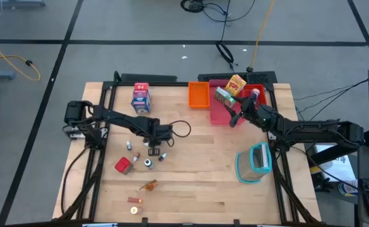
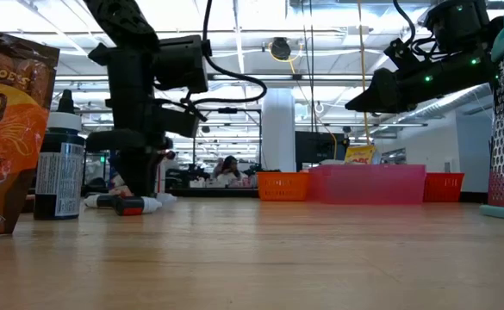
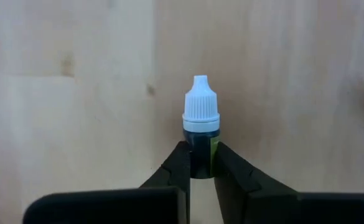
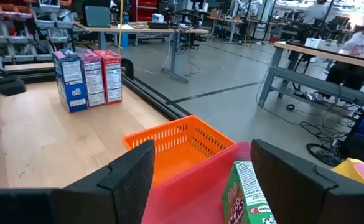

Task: Pick & Place Kitchen Items
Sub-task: Put the small green food coloring bottle into the orange bin

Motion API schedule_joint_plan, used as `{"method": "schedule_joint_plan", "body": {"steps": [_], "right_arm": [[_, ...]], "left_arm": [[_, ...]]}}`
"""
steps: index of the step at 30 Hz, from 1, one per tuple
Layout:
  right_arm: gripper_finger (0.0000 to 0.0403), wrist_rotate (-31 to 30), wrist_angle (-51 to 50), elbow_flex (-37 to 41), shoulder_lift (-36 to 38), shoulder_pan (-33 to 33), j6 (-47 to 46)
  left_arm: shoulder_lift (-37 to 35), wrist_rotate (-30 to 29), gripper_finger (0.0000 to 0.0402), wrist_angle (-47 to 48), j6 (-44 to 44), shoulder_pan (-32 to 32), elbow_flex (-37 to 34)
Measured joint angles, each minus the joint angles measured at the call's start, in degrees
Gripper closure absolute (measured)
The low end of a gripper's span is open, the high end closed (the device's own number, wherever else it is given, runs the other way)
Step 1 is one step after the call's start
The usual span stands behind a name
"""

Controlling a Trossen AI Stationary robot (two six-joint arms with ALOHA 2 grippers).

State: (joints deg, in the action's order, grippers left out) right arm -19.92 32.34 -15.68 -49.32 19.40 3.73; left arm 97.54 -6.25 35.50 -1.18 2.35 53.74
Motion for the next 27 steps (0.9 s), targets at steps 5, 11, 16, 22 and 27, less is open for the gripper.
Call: {"method": "schedule_joint_plan", "body": {"steps": [5,11,16,22,27], "right_arm": [[0.0145,3.0,2.8,0.0,0.0,0.0,-0.1],[0.0154,11.9,8.8,-0.2,0.0,0.0,-2.1],[0.0176,16.6,9.5,-2.2,-0.4,0.0,-3.1],[0.0194,24.2,10.1,-6.4,-3.7,-0.1,-5.2],[0.0195,26.2,9.9,-11.5,-9.9,-1.7,-5.0]], "left_arm": [[-3.5,-2.9,0.0382,-4.7,-0.2,0.3,0.0],[-9.2,-5.5,0.0366,-20.2,-0.8,1.9,0.1],[-11.4,-3.6,0.0378,-36.0,-6.2,3.0,0.2],[-11.2,2.0,0.0374,-51.6,-9.3,4.5,0.2],[-10.9,1.9,0.0356,-56.6,-9.3,5.4,0.2]]}}
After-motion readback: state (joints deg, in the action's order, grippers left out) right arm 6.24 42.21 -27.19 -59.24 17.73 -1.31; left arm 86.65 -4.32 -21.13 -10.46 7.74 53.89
